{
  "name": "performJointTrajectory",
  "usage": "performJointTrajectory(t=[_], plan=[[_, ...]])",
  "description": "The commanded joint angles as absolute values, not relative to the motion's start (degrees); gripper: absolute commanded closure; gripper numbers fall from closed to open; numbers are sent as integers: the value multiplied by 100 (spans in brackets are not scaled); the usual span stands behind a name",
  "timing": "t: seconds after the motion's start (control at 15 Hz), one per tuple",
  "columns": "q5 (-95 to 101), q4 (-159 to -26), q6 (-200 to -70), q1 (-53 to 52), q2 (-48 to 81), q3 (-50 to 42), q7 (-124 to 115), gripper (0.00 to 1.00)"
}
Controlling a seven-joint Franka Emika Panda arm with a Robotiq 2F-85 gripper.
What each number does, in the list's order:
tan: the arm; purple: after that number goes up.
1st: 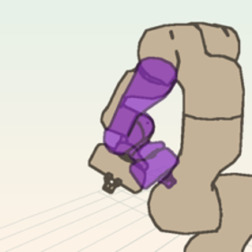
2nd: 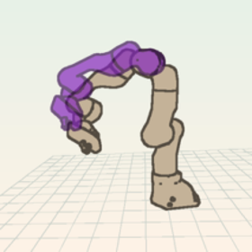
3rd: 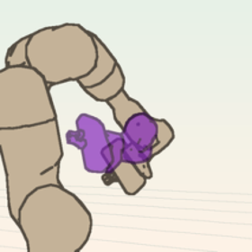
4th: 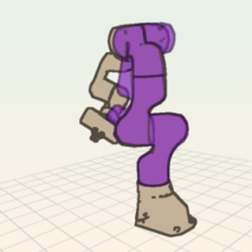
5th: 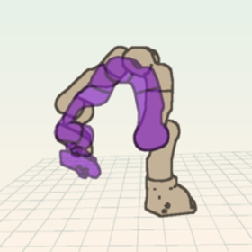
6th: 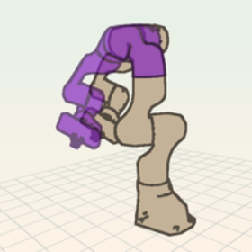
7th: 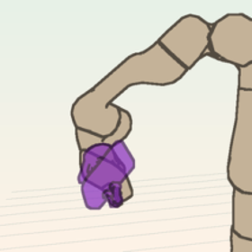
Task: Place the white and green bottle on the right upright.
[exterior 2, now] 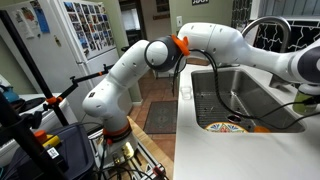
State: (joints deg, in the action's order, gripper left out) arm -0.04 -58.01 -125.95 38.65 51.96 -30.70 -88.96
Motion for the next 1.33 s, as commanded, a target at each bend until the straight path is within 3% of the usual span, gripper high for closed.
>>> performJointTrajectory(t=[0.0,0.4,0.47,0.93,1.0,1.27], plan=[[747,-6067,-12788,3391,5174,-3538,-8924,61],[1706,-6512,-13316,2768,5121,-3980,-9116,61],[1534,-6233,-13049,2910,5210,-3864,-8986,36],[1564,-6324,-13139,2816,5208,-3931,-8987,36],[1564,-6325,-13140,2816,5208,-3932,-8987,61],[2076,-6591,-13398,2411,5172,-4237,-9154,61]])
